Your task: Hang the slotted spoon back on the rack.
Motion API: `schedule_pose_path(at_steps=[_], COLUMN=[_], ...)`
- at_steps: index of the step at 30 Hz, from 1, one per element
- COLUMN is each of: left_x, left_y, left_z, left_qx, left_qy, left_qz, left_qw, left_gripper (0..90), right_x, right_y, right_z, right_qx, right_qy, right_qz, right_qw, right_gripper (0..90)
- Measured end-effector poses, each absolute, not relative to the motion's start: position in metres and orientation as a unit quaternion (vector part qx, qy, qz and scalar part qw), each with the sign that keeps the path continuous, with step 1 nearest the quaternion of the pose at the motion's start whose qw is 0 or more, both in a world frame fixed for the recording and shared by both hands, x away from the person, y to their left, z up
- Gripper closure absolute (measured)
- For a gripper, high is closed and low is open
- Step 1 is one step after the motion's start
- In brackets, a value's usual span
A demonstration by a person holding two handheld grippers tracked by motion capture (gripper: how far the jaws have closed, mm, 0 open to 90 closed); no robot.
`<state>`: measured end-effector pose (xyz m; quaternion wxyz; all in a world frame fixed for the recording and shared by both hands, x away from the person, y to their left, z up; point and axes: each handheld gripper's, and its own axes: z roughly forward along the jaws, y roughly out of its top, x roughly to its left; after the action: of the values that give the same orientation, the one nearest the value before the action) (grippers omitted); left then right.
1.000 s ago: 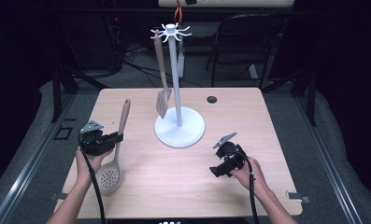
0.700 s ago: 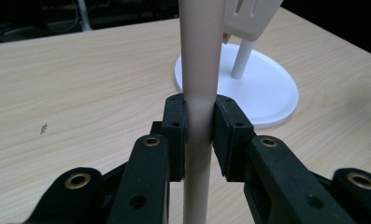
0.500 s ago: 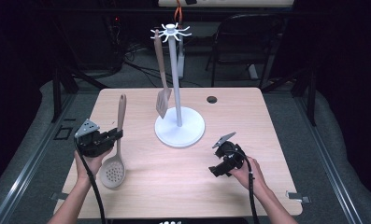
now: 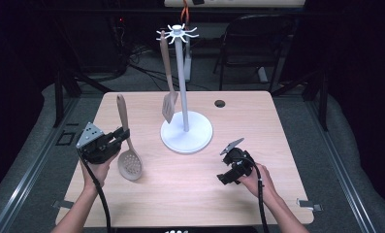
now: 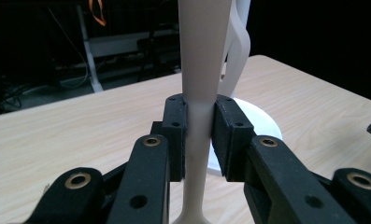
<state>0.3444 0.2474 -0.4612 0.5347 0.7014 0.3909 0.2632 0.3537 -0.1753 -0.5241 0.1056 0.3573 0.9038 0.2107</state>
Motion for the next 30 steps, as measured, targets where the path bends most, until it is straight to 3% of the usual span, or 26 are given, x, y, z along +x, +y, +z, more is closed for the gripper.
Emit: schedule_pose_path(at_steps=[9, 30], left_x=[0.344, 0.366], left_y=[0.240, 0.192], left_z=[-0.447, -0.425], left_qx=[0.691, 0.726], left_qy=[0.379, 0.337], left_qz=[0.282, 0.264], left_qw=[0.546, 0.538], left_gripper=[75.8, 75.8], right_x=[0.353, 0.352], right_y=[-0.176, -0.180], right_z=[-0.525, -0.527], right_qx=[0.352, 0.359], right_qy=[0.907, 0.906], right_qz=[0.206, 0.195], right_qw=[0.103, 0.111], right_gripper=[13.8, 13.7])
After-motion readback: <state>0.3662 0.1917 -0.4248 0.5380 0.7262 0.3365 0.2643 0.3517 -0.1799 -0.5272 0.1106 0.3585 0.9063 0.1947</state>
